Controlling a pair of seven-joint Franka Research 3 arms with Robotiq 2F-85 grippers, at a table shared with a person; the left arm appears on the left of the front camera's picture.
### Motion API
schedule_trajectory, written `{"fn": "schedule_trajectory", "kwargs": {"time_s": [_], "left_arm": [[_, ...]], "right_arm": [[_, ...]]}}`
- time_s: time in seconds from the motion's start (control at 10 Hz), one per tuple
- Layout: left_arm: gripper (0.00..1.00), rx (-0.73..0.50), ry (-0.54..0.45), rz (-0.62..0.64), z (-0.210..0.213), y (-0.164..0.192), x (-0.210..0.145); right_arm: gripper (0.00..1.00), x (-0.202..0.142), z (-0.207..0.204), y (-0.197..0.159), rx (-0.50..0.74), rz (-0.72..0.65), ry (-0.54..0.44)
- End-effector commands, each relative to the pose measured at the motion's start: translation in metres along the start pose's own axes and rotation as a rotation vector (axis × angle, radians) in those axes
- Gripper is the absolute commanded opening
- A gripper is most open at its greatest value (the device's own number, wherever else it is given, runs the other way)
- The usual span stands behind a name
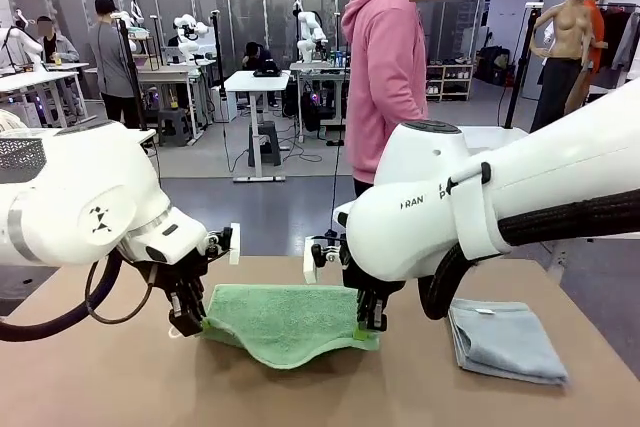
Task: Fold the towels and place them in the basket.
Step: When a person lays out a Towel with hook on the table, fold it in half twice.
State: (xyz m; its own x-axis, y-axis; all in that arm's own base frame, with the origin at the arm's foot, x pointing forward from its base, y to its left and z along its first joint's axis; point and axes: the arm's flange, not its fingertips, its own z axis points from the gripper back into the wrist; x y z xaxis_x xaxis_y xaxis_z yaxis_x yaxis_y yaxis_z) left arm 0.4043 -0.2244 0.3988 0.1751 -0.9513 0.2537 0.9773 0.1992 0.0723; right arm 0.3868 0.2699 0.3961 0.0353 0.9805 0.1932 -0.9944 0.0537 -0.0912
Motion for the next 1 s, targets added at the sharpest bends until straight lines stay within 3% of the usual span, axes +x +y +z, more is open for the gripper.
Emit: {"fn": "schedule_trajectory", "kwargs": {"time_s": [0.0, 0.3, 0.5, 0.7, 0.9], "left_arm": [[0.07, 0.003, -0.019, -0.012, 0.005, -0.004, -0.001], [0.10, 0.001, 0.000, -0.002, 0.000, 0.000, 0.001], [0.10, 0.041, 0.102, -0.005, 0.013, 0.043, 0.014], [0.10, -0.026, 0.108, -0.013, 0.010, 0.081, 0.021], [0.10, -0.085, 0.111, 0.004, -0.001, 0.109, 0.027]], "right_arm": [[0.00, 0.003, 0.000, 0.006, 0.002, 0.014, 0.005], [0.01, 0.003, -0.001, 0.003, 0.003, 0.008, 0.001], [0.01, 0.008, 0.013, -0.043, 0.037, -0.030, -0.013], [0.01, 0.009, 0.013, -0.077, 0.101, -0.066, -0.042], [0.01, 0.009, 0.008, -0.110, 0.139, -0.129, -0.008]]}}
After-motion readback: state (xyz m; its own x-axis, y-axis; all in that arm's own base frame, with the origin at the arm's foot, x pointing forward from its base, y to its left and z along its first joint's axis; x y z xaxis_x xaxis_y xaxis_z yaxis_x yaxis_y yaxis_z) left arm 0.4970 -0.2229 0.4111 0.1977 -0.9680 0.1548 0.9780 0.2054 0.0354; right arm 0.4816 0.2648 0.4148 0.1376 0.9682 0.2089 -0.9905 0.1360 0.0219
